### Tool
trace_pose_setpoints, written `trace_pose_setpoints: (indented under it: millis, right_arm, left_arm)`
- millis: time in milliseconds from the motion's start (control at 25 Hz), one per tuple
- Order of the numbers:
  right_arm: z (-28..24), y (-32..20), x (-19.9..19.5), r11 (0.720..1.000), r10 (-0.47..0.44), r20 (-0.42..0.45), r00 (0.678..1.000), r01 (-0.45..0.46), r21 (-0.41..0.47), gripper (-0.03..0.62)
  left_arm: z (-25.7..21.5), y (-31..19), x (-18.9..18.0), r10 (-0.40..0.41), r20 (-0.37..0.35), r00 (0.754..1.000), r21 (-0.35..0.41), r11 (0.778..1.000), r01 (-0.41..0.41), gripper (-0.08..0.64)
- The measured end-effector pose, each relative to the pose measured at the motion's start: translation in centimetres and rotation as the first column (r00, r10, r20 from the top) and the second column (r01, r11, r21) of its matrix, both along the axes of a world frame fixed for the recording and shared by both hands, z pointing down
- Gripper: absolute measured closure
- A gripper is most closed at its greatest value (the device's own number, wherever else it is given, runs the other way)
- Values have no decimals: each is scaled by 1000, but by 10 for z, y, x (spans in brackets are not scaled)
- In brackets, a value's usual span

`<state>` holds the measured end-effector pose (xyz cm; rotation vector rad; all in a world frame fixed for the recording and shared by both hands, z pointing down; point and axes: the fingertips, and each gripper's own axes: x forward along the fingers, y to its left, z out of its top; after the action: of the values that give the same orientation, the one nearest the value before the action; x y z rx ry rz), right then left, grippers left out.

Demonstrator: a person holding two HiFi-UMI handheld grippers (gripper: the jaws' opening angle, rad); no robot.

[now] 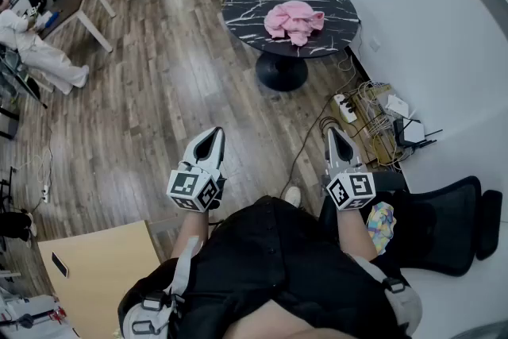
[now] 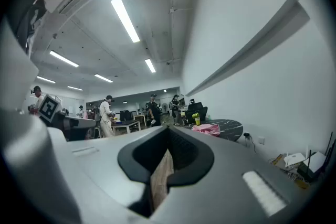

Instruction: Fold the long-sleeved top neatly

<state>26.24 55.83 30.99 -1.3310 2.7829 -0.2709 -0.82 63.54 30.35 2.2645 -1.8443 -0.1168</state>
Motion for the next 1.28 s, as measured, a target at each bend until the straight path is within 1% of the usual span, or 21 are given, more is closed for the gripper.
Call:
trace_pose_setpoints:
  millis: [280, 480, 600, 720, 760, 840, 880, 960, 1000, 1080, 1280]
  right_arm:
    - [6, -4, 0, 1000, 3, 0, 1000, -3, -20, 588]
    - [4, -9, -2, 1000, -11, -4, 1000, 11, -13, 588]
    - [2, -12, 0, 1000, -11, 0, 1000, 11, -8, 588]
    - [4, -17, 5, 1000, -15, 16, 1000, 15, -20, 586]
    - [4, -19, 7, 1000, -19, 15, 1000, 20, -16, 566]
    - [2, -21, 9, 1000, -26, 4, 1000, 26, 17, 437]
    - [-2, -22, 12, 999, -21, -3, 1000, 22, 43, 336]
    - [-10, -25, 18, 995, 3, -11, 1000, -2, 99, 182]
    - [-13, -27, 22, 993, 15, -9, 1000, -13, 118, 157]
    - [-16, -33, 31, 991, 23, -6, 1000, -22, 129, 156]
    - [-11, -53, 59, 995, 20, 2, 1000, -21, 101, 156]
  left_arm:
    - [6, -4, 4, 15, -5, 1000, -26, 1000, -15, 554]
    - [-1, -13, 6, 18, -2, 1000, -10, 1000, -18, 554]
    - [-3, -17, 13, 34, -3, 999, -9, 999, -34, 554]
    - [3, -22, 22, 58, -7, 998, -21, 998, -58, 553]
    - [5, -25, 25, 59, -6, 998, -26, 998, -59, 500]
    - [6, -32, 28, 42, 3, 999, -29, 999, -42, 292]
    - [5, -35, 29, 26, 8, 1000, -25, 999, -26, 219]
    - [1, -42, 31, 0, 10, 1000, -7, 1000, 0, 134]
    - [-2, -45, 33, -5, 9, 1000, 1, 1000, 5, 121]
    - [-5, -54, 40, -6, 13, 1000, 9, 1000, 5, 121]
    - [-4, -77, 69, 13, 24, 1000, 3, 1000, -13, 123]
